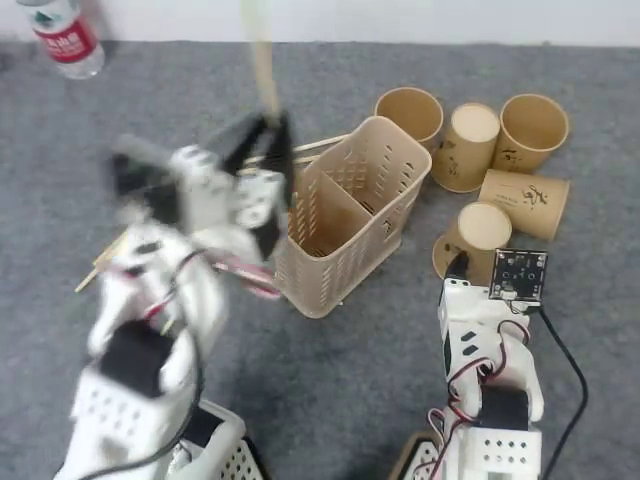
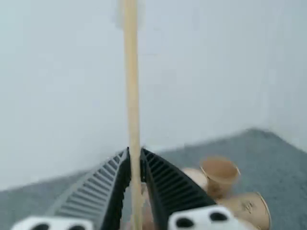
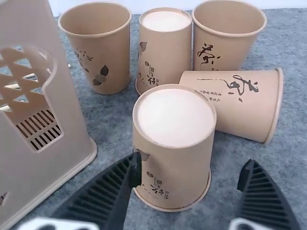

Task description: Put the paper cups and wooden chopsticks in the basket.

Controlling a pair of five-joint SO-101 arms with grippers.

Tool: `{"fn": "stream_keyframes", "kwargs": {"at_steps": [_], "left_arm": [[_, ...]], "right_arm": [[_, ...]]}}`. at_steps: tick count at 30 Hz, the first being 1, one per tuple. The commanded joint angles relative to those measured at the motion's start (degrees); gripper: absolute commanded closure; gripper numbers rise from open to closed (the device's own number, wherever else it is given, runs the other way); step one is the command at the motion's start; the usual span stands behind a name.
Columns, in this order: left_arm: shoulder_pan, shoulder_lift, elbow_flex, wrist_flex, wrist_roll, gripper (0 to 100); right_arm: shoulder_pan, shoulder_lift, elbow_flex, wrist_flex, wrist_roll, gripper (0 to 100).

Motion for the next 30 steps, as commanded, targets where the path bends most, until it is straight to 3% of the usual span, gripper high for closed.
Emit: {"fn": "stream_keyframes", "kwargs": {"at_steps": [1, 7, 9, 12, 17, 20, 23, 26, 30], "left_arm": [[2.6, 5.6, 2.1, -6.4, -0.1, 99], [2.4, 5.8, 9.2, -12.7, -0.2, 98], [2.3, 5.7, 10.2, -12.2, -0.2, 93], [2.3, 5.7, 9.0, -6.3, -0.2, 84], [1.7, 5.7, 2.9, 3.0, -0.2, 83], [-2.6, 5.7, -0.2, 6.8, -0.2, 83], [-12.0, 5.7, -1.3, 11.7, -0.5, 83], [-20.8, 6.3, 2.1, 16.5, -7.9, 83], [-27.7, 6.3, 12.9, 15.6, -25.2, 83]], "right_arm": [[0.6, -0.8, -0.3, -1.3, -0.6, 67.8], [0.6, -0.8, -0.4, -1.3, -0.6, 67.8], [0.6, -0.8, -0.4, -1.3, -0.6, 67.8], [0.6, -0.8, -0.4, -1.3, -0.6, 67.8], [0.6, -0.8, -0.4, -1.3, -0.6, 67.8], [0.6, -0.8, -0.4, -1.3, -0.6, 67.8], [0.6, -0.8, -0.4, -1.3, -0.6, 67.8], [0.6, -0.8, -0.4, -1.3, -0.6, 67.8], [0.6, -0.8, -0.4, -1.3, -0.6, 67.8]]}}
